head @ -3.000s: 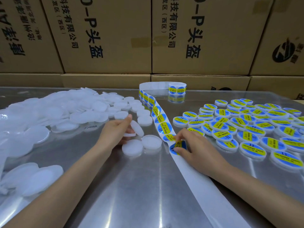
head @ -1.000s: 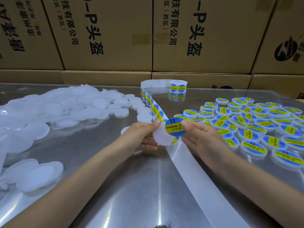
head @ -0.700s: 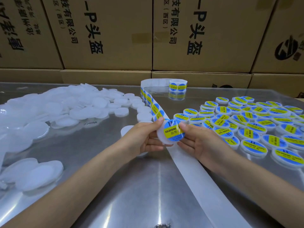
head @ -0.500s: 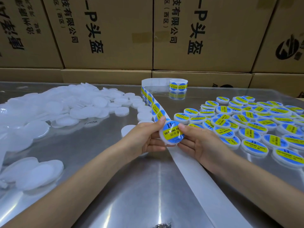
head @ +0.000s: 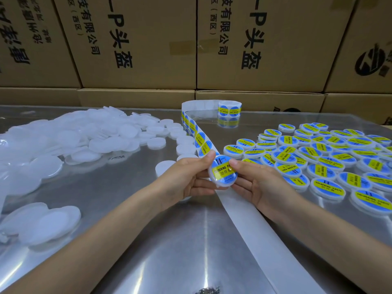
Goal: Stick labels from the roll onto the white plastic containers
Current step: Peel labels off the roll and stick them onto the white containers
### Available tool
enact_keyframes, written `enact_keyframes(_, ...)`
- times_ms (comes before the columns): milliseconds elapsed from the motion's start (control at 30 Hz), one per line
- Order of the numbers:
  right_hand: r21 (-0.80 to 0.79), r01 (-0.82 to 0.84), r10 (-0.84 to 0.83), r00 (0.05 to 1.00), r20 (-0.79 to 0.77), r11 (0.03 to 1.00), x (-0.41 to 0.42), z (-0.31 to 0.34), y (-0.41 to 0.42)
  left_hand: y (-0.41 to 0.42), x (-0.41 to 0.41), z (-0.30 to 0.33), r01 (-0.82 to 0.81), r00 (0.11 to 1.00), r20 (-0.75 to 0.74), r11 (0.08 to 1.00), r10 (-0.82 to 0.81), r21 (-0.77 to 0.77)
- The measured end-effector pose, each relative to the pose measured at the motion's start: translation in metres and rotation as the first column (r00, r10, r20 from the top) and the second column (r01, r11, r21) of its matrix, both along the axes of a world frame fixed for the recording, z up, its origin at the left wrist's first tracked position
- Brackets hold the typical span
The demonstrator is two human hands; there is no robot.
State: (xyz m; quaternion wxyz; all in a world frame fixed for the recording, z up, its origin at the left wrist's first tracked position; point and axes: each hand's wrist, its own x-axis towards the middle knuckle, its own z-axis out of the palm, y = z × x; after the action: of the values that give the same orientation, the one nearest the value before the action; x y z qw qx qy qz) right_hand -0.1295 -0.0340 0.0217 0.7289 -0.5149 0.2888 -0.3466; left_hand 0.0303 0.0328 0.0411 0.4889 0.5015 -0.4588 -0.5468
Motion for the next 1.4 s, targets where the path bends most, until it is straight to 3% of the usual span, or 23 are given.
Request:
enact_keyframes(300, -0.052, 0.097, -0.096, 0.995, 0.012, 0.994, 0.002, -0.004, 0.004, 0.002, -0.001, -0.001, 0.027, 0.999, 0.049, 0.999, -0.025, -0.041)
enact_keyframes(367, -0.178, 0.177, -0.178, 0.984, 0.011, 0.968, 0.005, -0.006, 0.008, 0.003, -0.002, -0.002, 0.026, 0.997, 0.068, 0.996, -0.02, -0.09)
enact_keyframes(467, -0.446, 0.293, -0.288, 0.954, 0.08, 0.846, 0.007, -0.002, 0.01, 0.004, -0.003, -0.004, 0.009, 0.998, 0.057, 0.99, -0.001, -0.142)
enact_keyframes(600, -0.676, 0.285, -0.306, 0.948, 0.092, 0.679, 0.006, 0.002, 0.011, 0.005, -0.005, -0.002, 0.008, 1.0, 0.002, 0.985, -0.008, -0.175)
enact_keyframes(767, -0.762, 0.262, -0.422, 0.906, -0.017, 0.593, 0.002, 0.0, 0.009, 0.005, -0.008, -0.001, -0.019, 0.999, -0.045, 0.984, 0.011, -0.179)
enact_keyframes(900, -0.79, 0.246, -0.422, 0.906, -0.017, 0.561, 0.003, 0.002, 0.01, 0.005, -0.006, -0.003, -0.039, 0.999, -0.004, 0.985, 0.039, -0.167)
enact_keyframes(1000, -0.757, 0.245, -0.408, 0.913, -0.032, 0.606, -0.001, 0.004, 0.002, 0.004, -0.005, -0.003, -0.046, 0.996, 0.065, 0.985, 0.058, -0.168)
enact_keyframes(1100, -0.731, 0.172, -0.289, 0.957, -0.036, 0.66, 0.0, 0.0, 0.0, 0.005, -0.008, -0.001, -0.035, 0.997, 0.058, 0.979, 0.048, -0.199)
enact_keyframes(1267, -0.809, 0.098, -0.254, 0.965, -0.065, 0.58, 0.005, -0.002, 0.007, 0.008, -0.017, 0.001, 0.015, 0.996, 0.093, 0.976, 0.006, -0.218)
enact_keyframes(1400, -0.75, 0.172, -0.265, 0.964, -0.005, 0.639, 0.005, 0.0, 0.009, 0.005, -0.02, 0.001, -0.001, 0.995, 0.094, 0.979, 0.02, -0.204)
